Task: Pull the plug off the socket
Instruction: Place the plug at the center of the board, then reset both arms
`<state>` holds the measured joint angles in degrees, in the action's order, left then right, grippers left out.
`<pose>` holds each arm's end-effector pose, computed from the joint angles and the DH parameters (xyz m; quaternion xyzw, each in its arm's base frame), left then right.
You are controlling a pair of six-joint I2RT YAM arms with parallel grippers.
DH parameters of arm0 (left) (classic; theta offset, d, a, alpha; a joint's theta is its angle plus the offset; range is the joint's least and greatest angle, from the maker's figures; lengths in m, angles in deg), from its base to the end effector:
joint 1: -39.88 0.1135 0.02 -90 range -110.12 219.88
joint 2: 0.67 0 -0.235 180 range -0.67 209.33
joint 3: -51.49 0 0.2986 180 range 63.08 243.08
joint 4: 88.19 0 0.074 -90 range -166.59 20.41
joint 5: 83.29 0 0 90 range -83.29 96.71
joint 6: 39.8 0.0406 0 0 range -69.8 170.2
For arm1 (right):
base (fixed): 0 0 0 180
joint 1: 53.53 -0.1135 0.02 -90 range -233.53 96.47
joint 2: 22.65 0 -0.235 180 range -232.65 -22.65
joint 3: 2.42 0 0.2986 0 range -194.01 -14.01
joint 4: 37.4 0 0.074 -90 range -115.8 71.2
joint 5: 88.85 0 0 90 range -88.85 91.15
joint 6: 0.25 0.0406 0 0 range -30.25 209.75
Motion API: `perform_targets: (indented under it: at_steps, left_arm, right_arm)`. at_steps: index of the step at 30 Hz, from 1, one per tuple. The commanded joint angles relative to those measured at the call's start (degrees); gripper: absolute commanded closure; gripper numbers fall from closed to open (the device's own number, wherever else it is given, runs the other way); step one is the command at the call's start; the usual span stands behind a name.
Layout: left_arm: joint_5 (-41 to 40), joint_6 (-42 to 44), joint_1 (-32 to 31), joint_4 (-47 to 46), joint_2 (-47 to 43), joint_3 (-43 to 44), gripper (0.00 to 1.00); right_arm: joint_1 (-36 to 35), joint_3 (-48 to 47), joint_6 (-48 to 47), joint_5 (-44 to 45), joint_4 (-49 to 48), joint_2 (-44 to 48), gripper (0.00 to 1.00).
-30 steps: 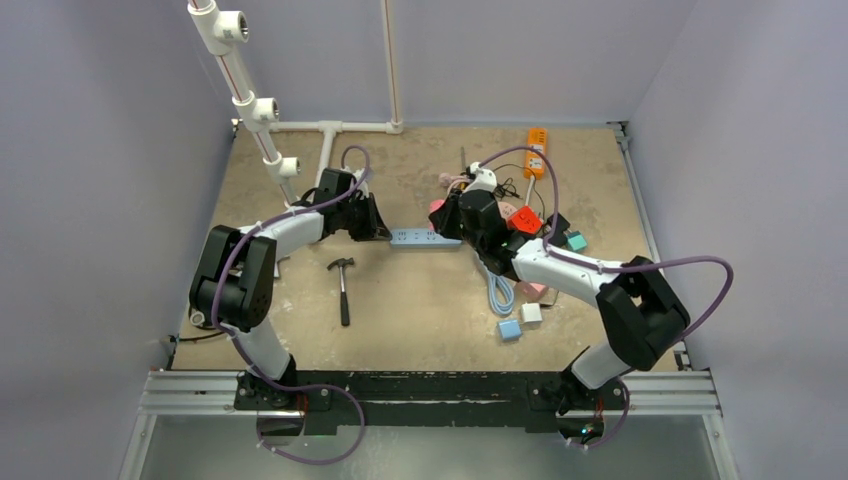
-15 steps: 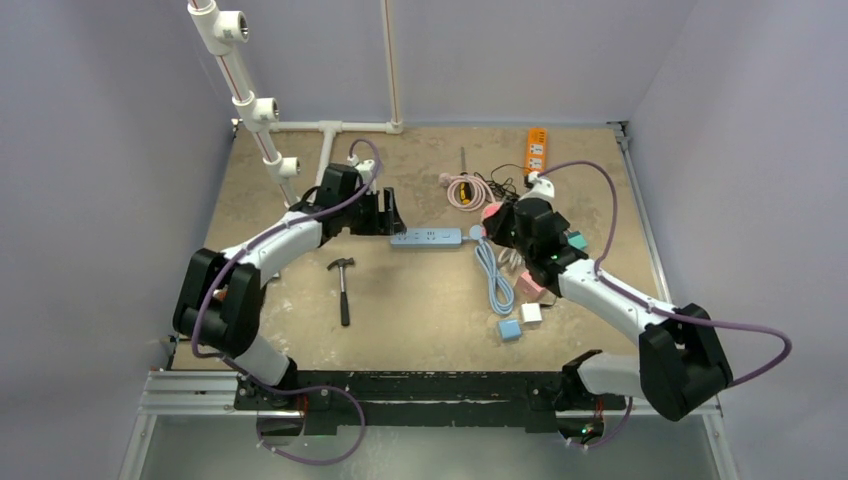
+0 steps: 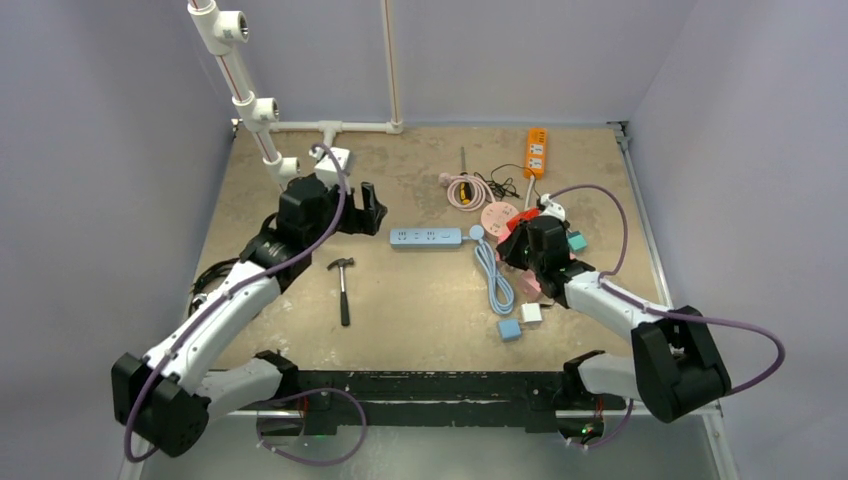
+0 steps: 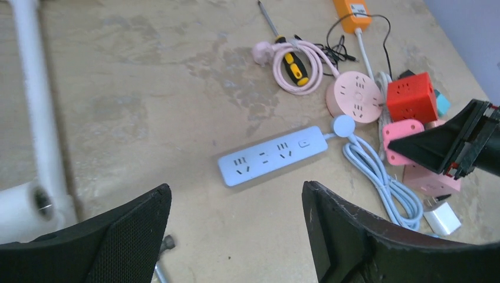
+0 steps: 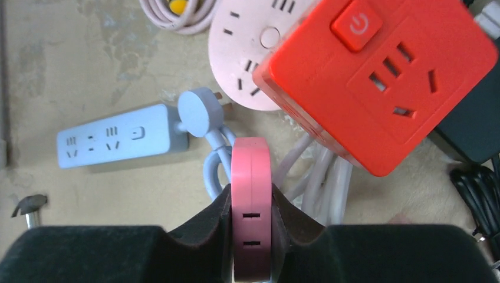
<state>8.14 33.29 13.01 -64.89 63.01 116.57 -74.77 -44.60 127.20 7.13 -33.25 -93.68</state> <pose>0.2856 -0.1458 0.2887 0.0789 0.8248 -0.2183 0.5157 0.2822 0.1051 0.1294 0.1484 0.8653 0.1936 0.4378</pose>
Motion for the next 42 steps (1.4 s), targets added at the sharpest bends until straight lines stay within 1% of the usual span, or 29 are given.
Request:
perform_targets:
  at_steps: [1,3,6,8,9,10,13,18,23,28,31,34,38,42]
  left_arm:
    - [-8.8,2.0,0.2,1.6,-6.5,-2.9,0.18]
    - [-9.9,2.3,0.2,3.1,-8.9,-4.2,0.16]
    - [-12.8,2.4,0.2,6.4,-11.6,-5.1,0.11]
    - [-14.9,2.4,0.2,7.9,-13.8,-6.0,0.09]
    - [-16.0,2.3,0.2,8.5,-15.3,-6.2,0.08]
    - [-17.1,2.3,0.2,9.0,-16.5,-6.5,0.08]
    - [-21.1,2.0,0.2,9.8,-20.0,-7.1,0.06]
    - [-27.5,1.9,0.2,10.6,-24.4,-7.7,0.06]
    - [-32.0,1.9,0.2,11.4,-26.2,-7.0,0.05]
    - [-32.2,3.9,0.2,8.1,-29.3,-7.1,0.04]
    - [-32.9,5.6,0.2,6.3,-30.7,-5.8,0.04]
    - [-34.7,6.7,0.2,5.1,-32.5,-5.1,0.03]
    - [-33.9,8.2,0.2,3.1,-37.5,-7.6,0.03]
    - [-33.6,8.3,0.2,4.4,-41.9,-9.9,0.02]
  right_arm:
    - [0.3,1.1,1.7,-1.5,-3.0,-1.5,0.64]
    - [0.3,1.1,1.9,-0.8,-2.5,-1.2,0.46]
    - [0.3,1.3,2.8,0.6,-1.8,1.0,0.25]
    - [0.3,1.2,2.9,0.9,-1.2,2.6,0.12]
    - [0.3,0.9,2.8,1.4,-0.5,3.4,0.07]
    - [0.3,0.5,2.6,2.1,0.5,4.0,0.05]
    - [0.3,-1.1,1.9,5.7,4.4,5.9,0.01]
    - [0.2,-4.0,0.8,11.7,10.5,10.4,0.01]
    - [0.3,-8.9,-3.8,15.4,12.1,14.1,0.01]
    - [0.3,-11.0,-12.0,18.1,6.9,19.3,0.01]
    - [0.2,-9.9,-17.8,18.8,0.0,26.0,0.01]
    - [0.3,-7.7,-22.6,17.2,-6.7,32.7,0.01]
    - [0.3,-2.8,-25.5,15.0,-14.8,40.4,0.01]
    - [0.3,0.1,-25.9,14.3,-17.1,44.4,0.01]
